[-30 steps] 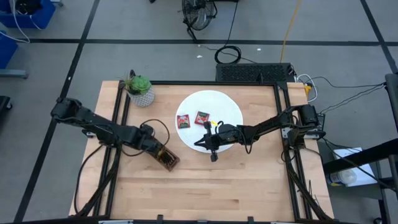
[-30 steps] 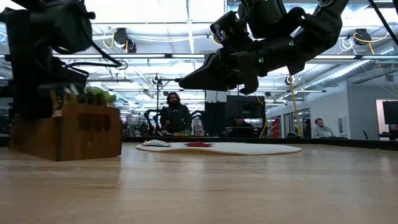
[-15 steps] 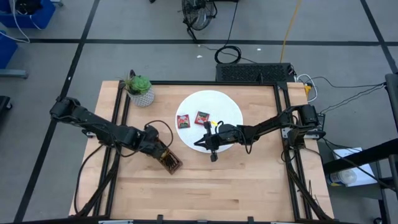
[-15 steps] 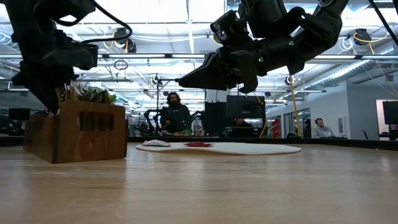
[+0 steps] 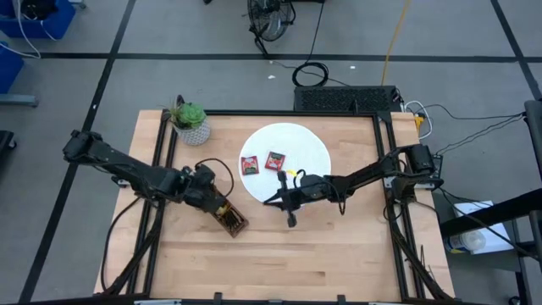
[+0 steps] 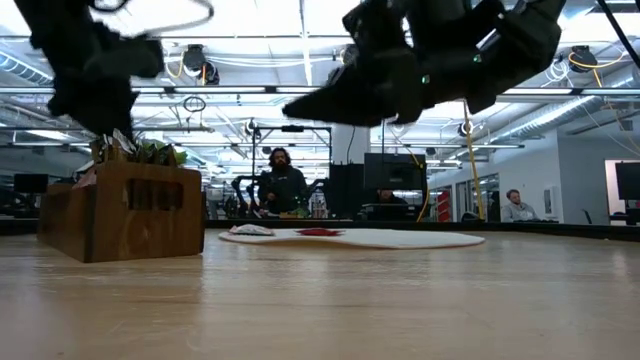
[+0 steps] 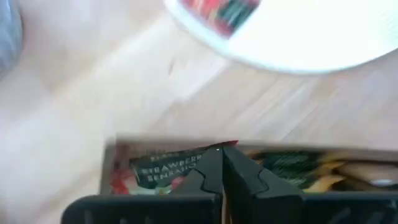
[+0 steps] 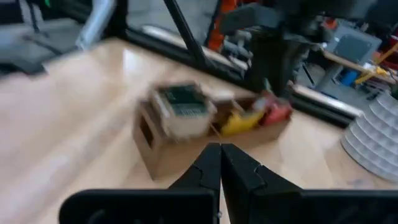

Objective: Pick & Place Tea
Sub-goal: Put the red tea bag into the left section of the wooden organizer, then adjust the wooden organizer

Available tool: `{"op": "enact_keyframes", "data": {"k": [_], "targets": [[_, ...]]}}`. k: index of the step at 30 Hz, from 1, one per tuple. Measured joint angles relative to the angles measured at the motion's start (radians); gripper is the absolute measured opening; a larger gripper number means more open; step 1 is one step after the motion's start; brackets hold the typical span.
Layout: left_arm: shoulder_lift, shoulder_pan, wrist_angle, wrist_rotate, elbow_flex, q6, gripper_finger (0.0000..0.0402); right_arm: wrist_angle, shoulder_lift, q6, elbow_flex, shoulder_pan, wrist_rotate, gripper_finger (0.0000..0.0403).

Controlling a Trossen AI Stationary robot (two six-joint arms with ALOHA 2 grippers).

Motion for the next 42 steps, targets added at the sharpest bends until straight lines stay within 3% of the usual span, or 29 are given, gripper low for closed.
{"op": "enact_keyframes", "data": {"k": [2,6,9,14,20,26,34,36,39,42], "targets": [[-0.028,-0.009,0.008,-0.055,0.024,0.071,0.0023,0.043,0.004,0.031,0.000,0.021,-0.009,0.0000],[-0.091,-0.023,0.082,-0.189,0.041,0.236,0.0027,0.176,0.070,0.082,0.013,0.070,-0.130,0.0000],[-0.124,-0.020,0.142,-0.236,0.041,0.312,0.0022,0.220,0.152,0.105,0.061,0.106,-0.114,0.0000],[-0.141,-0.034,0.166,-0.248,0.041,0.383,0.0004,0.223,0.289,0.169,0.228,0.128,-0.141,0.0000],[-0.143,-0.031,0.187,-0.378,0.041,0.436,0.0026,0.097,0.471,0.218,0.512,0.148,-0.177,0.0000],[-0.146,-0.032,0.229,-0.420,0.041,0.488,0.0048,-0.184,0.547,0.220,0.712,0.218,0.031,0.0000],[-0.146,-0.033,0.381,-0.279,0.041,0.626,0.0036,-0.288,0.547,0.240,0.760,0.292,0.453,0.0000],[-0.146,-0.033,0.399,-0.259,0.041,0.653,0.0030,-0.313,0.548,0.309,0.759,0.279,0.443,0.0000],[-0.146,-0.033,0.405,-0.247,0.041,0.673,0.0022,-0.297,0.556,0.402,0.759,0.260,0.331,0.0000],[-0.152,-0.033,0.405,-0.245,0.041,0.672,0.0013,-0.294,0.566,0.415,0.759,0.258,0.338,0.0000]]}}
